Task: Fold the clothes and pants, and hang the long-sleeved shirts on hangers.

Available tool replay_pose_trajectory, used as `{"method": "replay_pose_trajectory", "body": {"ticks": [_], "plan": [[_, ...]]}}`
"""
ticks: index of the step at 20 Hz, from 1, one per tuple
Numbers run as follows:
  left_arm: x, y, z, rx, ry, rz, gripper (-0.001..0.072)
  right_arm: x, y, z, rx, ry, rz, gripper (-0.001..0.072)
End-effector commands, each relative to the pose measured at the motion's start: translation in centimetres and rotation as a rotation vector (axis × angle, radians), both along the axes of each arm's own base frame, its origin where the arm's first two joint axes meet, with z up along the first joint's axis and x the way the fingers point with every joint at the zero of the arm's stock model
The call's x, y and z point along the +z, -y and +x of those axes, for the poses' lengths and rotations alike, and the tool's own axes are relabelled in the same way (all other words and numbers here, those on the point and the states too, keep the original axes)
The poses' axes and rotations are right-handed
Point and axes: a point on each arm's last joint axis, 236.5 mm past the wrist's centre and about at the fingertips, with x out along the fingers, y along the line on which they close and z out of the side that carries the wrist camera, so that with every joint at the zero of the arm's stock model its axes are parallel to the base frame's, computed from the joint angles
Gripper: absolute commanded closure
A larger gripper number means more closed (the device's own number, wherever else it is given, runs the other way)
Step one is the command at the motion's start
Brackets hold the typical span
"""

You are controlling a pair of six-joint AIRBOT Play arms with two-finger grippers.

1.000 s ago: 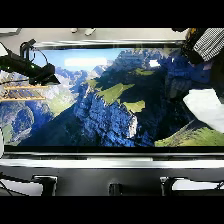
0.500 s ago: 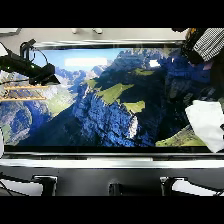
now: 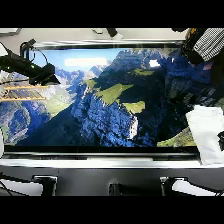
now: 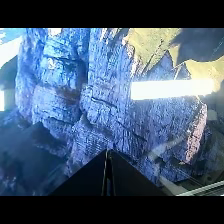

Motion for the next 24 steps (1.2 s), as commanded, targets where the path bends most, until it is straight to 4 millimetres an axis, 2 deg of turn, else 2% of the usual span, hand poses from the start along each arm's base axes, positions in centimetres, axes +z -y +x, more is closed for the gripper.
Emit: {"method": "replay_pose_trajectory", "body": {"ticks": [1,2,3,4,5,6,8,9,10,11,14,16,18,19,24], "plan": [[-0.1,0.0,-0.2,-0.005,-0.007,0.001,0.0683,2.1,1.5,1.5,0.089,0.078,-0.058,0.0280],[-0.2,0.0,-0.6,-0.012,-0.022,0.003,0.0684,4.0,2.4,3.4,0.126,0.173,-0.115,0.0283],[-0.3,0.0,-1.0,-0.019,-0.037,0.006,0.0683,6.4,3.2,6.1,0.159,0.311,-0.174,0.0303],[-0.3,0.0,-1.1,-0.026,-0.042,0.008,0.0683,9.0,3.1,9.9,0.222,0.482,-0.196,0.0413],[-0.3,0.0,-1.1,-0.044,-0.031,0.014,0.0683,11.4,2.1,13.7,0.305,0.640,-0.183,0.0462],[-0.3,-0.1,-1.1,-0.064,-0.018,0.029,0.0684,13.5,0.0,17.1,0.394,0.774,-0.130,0.0512],[-0.6,-0.5,-1.2,-0.105,0.003,0.086,0.0685,16.6,-6.6,22.6,0.614,0.938,-0.002,0.0588],[-0.7,-0.7,-1.3,-0.129,0.018,0.131,0.0685,17.1,-10.3,24.2,0.715,0.963,0.063,0.0598],[-0.6,-0.8,-1.4,-0.148,0.031,0.174,0.0686,17.0,-14.5,25.3,0.811,0.966,0.134,0.0649],[-0.5,-0.9,-1.6,-0.152,0.042,0.217,0.0686,16.8,-18.2,25.9,0.904,0.948,0.191,0.0678],[1.6,0.4,-1.7,-0.172,0.122,0.235,0.0686,16.1,-28.6,25.8,1.155,0.886,0.332,0.0678],[2.9,1.3,-2.2,-0.187,0.156,0.233,0.0686,15.8,-33.1,24.9,1.266,0.846,0.386,0.0679],[3.8,1.8,-2.7,-0.197,0.178,0.231,0.0685,15.5,-35.7,24.1,1.334,0.817,0.414,0.0679],[4.0,1.8,-2.8,-0.196,0.183,0.231,0.0685,15.4,-36.4,23.8,1.354,0.806,0.421,0.0679],[3.6,1.5,-3.2,-0.201,0.159,0.240,0.0683,15.4,-36.6,23.7,1.370,0.797,0.419,0.0679]]}}
